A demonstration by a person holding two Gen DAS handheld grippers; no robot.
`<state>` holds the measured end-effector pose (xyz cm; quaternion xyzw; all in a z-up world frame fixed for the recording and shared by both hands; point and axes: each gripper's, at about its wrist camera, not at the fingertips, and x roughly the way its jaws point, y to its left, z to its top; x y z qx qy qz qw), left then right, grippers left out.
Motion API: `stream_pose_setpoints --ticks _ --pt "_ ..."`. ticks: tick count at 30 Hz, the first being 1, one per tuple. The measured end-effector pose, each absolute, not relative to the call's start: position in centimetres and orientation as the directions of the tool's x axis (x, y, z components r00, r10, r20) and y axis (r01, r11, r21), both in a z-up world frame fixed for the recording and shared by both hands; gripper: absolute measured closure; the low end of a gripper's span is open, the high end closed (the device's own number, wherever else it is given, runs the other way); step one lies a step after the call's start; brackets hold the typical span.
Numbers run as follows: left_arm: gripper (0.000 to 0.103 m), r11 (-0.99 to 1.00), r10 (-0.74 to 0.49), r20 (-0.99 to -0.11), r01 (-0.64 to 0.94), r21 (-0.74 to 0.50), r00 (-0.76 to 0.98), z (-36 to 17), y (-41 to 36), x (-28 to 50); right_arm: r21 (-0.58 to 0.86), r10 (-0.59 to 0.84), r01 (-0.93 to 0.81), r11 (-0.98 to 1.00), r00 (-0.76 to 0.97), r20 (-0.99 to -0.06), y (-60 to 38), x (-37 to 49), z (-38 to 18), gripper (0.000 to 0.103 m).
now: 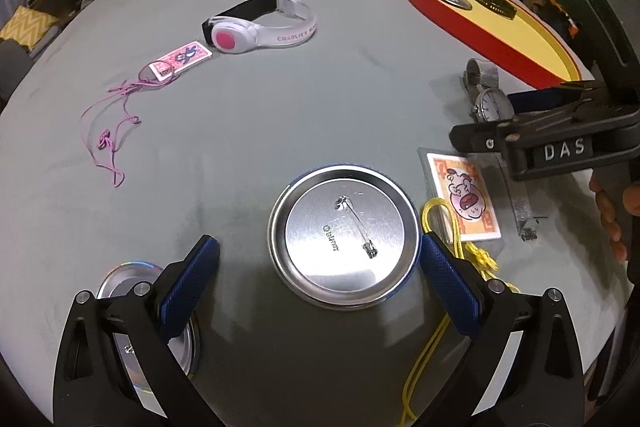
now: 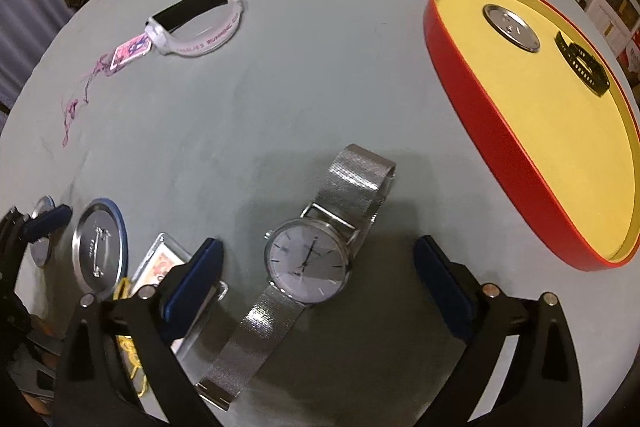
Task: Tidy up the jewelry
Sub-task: 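Grasp the silver mesh watch with the right tool while the left tool grasps a silver badge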
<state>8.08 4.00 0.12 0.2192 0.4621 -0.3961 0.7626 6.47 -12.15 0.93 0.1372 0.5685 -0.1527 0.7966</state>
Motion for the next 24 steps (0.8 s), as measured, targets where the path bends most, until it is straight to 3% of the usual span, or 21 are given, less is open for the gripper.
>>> stream_pose_setpoints --ticks 10,24 --pt "0.005 0.609 -0.446 -0.874 0.781 -0.140 0.191 0.5 4.8 9.6 0.039 -0.089 0.377 0.925 0.315 -0.945 -12.2 6.3 0.5 0.009" --pt "0.005 0.592 -0.400 -0.862 0.806 0.015 0.310 -0.4 4.1 7.8 0.023 -0.124 0.373 0.928 0.366 -0.923 -11.2 4.9 0.3 0.009"
